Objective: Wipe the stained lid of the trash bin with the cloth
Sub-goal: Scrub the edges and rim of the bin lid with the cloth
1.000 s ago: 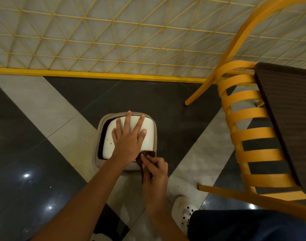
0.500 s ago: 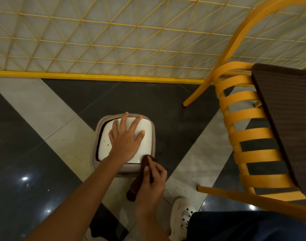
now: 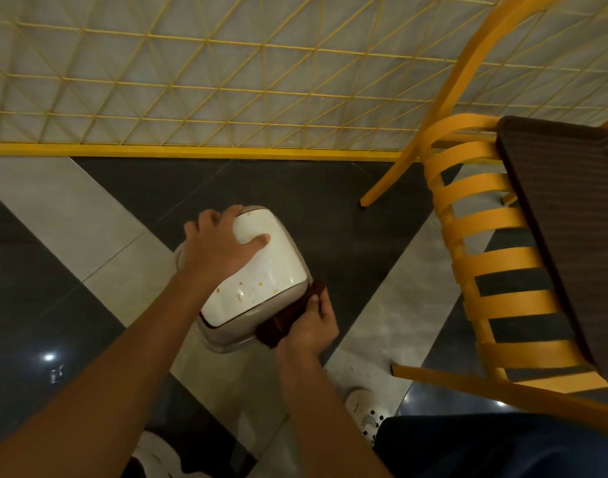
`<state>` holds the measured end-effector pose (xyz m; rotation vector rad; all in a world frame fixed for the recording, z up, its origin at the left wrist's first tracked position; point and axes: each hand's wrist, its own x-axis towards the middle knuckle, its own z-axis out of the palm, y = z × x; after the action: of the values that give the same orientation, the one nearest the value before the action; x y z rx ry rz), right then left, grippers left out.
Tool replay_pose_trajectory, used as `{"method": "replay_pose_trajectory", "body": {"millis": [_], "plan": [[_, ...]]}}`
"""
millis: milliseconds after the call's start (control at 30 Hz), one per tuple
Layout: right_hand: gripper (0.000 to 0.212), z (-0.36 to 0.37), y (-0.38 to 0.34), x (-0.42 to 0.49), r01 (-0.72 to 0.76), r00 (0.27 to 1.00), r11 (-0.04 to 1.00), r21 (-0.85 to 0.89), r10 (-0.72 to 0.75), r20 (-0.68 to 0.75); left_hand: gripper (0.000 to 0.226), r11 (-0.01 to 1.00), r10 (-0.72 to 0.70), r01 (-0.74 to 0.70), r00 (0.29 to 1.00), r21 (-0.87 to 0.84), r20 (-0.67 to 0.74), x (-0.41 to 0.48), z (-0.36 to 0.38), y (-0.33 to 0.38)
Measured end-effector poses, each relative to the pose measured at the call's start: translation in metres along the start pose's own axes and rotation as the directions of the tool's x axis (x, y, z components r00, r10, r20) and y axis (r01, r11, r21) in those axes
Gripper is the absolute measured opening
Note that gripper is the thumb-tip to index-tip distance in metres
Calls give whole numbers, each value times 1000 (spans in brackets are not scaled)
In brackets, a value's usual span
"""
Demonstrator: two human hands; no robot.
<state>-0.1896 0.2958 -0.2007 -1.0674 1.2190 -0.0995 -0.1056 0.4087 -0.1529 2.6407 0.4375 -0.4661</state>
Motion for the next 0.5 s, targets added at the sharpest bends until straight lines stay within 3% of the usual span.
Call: {"method": "replay_pose_trajectory", "body": {"millis": [133, 367, 500], "plan": [[25, 8, -32, 12, -4, 997, 998, -59, 8, 74, 79, 995, -90, 90, 996, 36, -14, -4, -3, -5], [29, 30, -62, 28, 165, 957, 942, -293, -81, 278, 85, 973, -224, 228, 969, 27, -102, -19, -3, -15], [29, 39, -76, 41, 371, 858, 831, -415, -135, 496, 92, 964, -243, 258, 950, 55, -195, -33, 6, -28]]}}
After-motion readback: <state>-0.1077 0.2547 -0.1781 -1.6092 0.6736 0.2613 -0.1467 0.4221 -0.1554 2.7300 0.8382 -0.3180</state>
